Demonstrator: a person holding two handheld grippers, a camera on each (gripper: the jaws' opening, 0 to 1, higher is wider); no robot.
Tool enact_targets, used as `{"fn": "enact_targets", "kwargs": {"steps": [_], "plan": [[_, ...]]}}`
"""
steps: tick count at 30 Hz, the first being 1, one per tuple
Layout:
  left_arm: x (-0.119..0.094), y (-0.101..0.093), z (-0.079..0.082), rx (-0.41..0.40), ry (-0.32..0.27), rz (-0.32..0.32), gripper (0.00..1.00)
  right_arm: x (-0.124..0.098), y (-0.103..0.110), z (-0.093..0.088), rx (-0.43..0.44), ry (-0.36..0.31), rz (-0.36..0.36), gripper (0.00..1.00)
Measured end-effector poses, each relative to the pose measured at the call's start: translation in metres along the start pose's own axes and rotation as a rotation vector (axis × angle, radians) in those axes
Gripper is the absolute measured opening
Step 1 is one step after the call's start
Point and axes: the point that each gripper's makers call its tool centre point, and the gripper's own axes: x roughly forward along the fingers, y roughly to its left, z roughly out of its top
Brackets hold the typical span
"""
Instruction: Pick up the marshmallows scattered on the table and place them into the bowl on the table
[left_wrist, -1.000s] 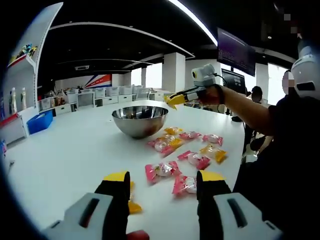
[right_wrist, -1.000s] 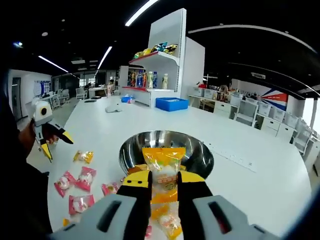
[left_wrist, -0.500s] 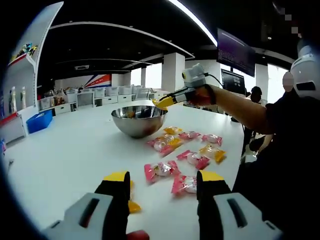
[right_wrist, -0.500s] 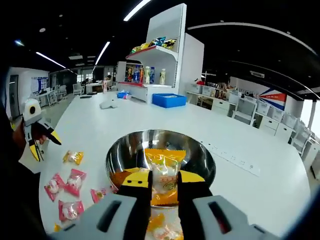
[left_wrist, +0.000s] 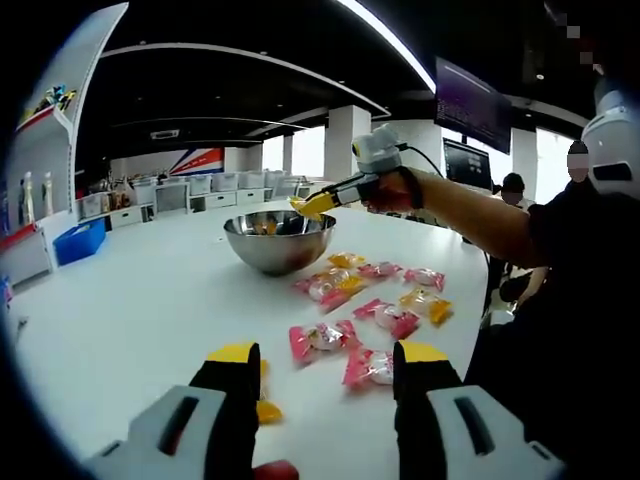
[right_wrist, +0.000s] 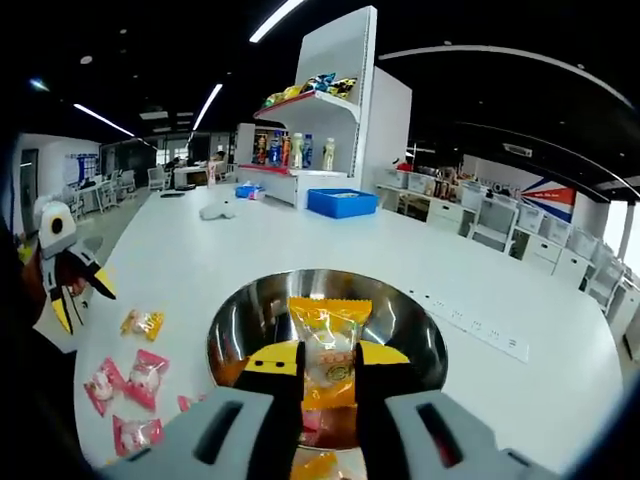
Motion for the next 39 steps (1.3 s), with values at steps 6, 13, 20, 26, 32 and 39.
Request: {"fn": "enact_targets", "kwargs": {"steps": [6,13,20,26,32,39], "plan": [[0.0,0.001,0.0,-0.001,-0.001,-0.003,0.54,0.0,-0.001,0.001,0.004,-0.003,-0.006,0.2],[0.001,-0.002,0.0,-0.001,-0.005,-0.01,0.54,0.001,-0.002,0.002,0.013,-0.016,-0.013,0.2],[0.0,0.0,0.0,-0.001,-0.003,-0.003,0.54,0.0,0.0,0.003,0.031,-0.021,-0.009,0.23],[0.002,-0.001,0.002,0.002,-0.003,-0.008,0.54,-0.005,-0.002,0.003,0.05,-0.041,-0.004,0.3],[0.004,-0.001,0.001,0.003,0.001,-0.009,0.54,-0.012,-0.003,-0.002,0.057,-0.048,-0.014,0.31],[0.006,-0.004,0.004,0.009,0.0,-0.016,0.54,-0.025,0.002,-0.002,0.065,-0.075,-0.017,0.32]]}}
